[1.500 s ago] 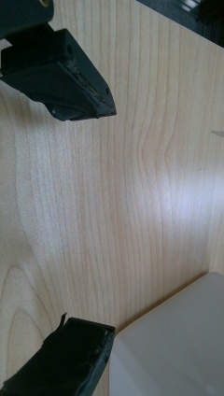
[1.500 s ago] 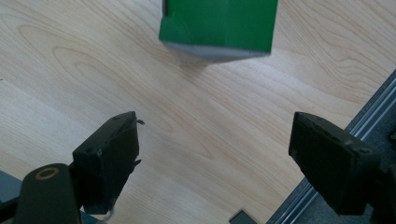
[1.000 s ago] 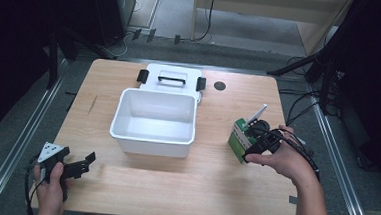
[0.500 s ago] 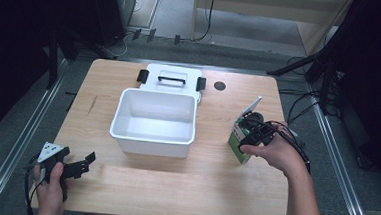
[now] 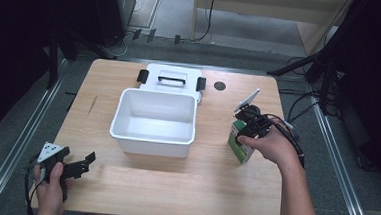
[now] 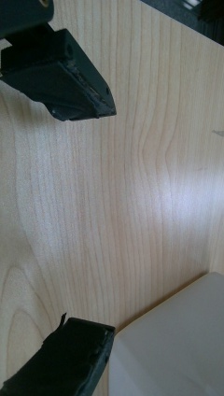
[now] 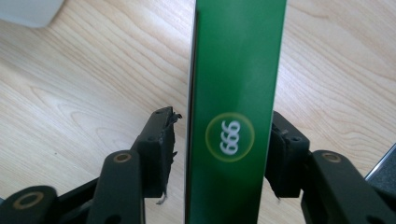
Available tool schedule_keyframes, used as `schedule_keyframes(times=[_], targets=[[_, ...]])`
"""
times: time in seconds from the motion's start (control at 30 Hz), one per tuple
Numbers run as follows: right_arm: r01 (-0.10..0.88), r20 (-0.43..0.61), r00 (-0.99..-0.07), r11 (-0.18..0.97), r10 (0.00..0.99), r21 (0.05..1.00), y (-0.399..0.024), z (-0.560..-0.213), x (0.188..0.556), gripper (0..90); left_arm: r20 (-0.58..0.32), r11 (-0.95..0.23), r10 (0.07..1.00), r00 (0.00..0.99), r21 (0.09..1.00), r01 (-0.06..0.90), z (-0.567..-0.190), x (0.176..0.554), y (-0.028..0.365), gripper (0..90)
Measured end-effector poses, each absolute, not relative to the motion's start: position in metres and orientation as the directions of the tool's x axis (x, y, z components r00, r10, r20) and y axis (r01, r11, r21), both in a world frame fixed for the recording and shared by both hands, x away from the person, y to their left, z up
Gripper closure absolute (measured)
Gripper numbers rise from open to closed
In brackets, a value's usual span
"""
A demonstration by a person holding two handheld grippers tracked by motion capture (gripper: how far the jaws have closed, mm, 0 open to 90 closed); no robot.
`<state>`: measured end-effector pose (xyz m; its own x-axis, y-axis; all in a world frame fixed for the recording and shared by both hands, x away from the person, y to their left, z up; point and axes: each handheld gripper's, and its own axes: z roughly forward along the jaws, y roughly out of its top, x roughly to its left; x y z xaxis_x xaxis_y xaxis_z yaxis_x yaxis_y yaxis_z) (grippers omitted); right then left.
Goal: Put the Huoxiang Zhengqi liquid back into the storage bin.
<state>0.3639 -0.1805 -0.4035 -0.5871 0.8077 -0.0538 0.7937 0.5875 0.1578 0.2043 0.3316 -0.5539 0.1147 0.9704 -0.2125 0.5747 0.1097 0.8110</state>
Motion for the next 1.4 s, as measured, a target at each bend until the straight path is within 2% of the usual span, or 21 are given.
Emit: schedule_keyframes(times=[0.63,0.93,1.2,1.4], targets=[[0.804,-0.067,-0.574,0.577,0.816,0.144,-0.180,-0.400,0.373,64.7,-0.213,0.110,0.970,0.115,0.811,0.575,-0.554,0.204,0.332,0.3],[0.734,-0.107,-0.655,0.663,0.748,0.146,-0.177,-0.400,0.367,64.9,-0.213,0.109,0.970,0.115,0.811,0.575,-0.554,0.204,0.332,0.3],[0.672,-0.089,-0.713,0.713,0.696,0.201,-0.173,-0.386,0.361,65.0,-0.213,0.109,0.970,0.115,0.811,0.575,-0.554,0.204,0.332,0.3],[0.569,-0.084,-0.798,0.792,0.597,0.220,-0.163,-0.373,0.352,64.9,-0.216,0.114,0.970,0.113,0.812,0.573,-0.554,0.204,0.331,0.3]])
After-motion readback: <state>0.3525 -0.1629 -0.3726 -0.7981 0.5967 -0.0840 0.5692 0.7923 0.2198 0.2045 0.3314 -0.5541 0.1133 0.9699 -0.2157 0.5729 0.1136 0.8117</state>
